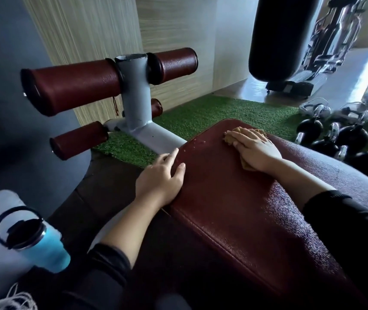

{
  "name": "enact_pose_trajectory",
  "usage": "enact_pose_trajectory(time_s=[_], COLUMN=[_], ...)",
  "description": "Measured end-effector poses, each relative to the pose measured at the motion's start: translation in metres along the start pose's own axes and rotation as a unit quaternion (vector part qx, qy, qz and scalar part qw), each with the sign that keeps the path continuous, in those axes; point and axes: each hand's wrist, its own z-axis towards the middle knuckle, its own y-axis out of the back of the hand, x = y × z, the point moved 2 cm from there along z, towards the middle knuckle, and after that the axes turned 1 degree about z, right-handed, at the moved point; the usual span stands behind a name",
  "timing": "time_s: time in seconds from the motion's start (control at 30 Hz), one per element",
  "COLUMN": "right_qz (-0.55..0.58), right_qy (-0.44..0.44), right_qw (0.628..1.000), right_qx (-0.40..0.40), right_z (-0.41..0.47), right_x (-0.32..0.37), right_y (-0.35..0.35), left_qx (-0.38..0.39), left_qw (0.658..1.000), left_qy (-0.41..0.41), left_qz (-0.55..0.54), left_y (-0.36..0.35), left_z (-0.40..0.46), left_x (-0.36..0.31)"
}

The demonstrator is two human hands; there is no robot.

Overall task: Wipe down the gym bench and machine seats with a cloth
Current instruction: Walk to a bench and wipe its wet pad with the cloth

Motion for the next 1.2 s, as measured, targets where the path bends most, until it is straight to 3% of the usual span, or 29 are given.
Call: enact_pose_trajectory(time_s=[0.3,0.43,0.6,0.73,0.87,1.0,1.1,1.2], right_qz=[0.02,0.04,0.066,0.02,0.016,0.057,0.069,0.053], right_qy=[0.015,0.116,0.25,0.186,0.085,0.164,0.252,0.25], right_qw=[0.999,0.991,0.958,0.977,0.994,0.982,0.959,0.958], right_qx=[0.027,0.044,0.124,0.106,0.069,0.079,0.115,0.133], right_z=[0.05,0.033,-0.022,0.007,0.035,0.004,-0.027,-0.024], right_x=[0.05,0.086,0.054,0.025,0.059,0.093,0.071,0.041], right_y=[-0.017,-0.023,0.002,0.01,-0.009,-0.018,-0.006,0.009], left_qx=[-0.026,-0.04,-0.028,-0.033,-0.038,-0.049,-0.041,-0.038], left_qw=[1.0,0.999,0.999,0.999,0.999,0.998,0.998,0.998], left_qy=[-0.006,-0.01,-0.004,-0.003,0.0,-0.011,-0.009,-0.003], left_qz=[-0.005,-0.016,-0.026,-0.035,-0.038,-0.038,-0.041,-0.046], left_y=[-0.004,-0.006,-0.006,-0.005,-0.004,-0.005,-0.006,-0.008], left_z=[0.005,0.005,0.007,0.006,0.005,0.004,0.006,0.008], left_x=[0.003,0.007,0.009,0.007,0.006,0.008,0.009,0.009])
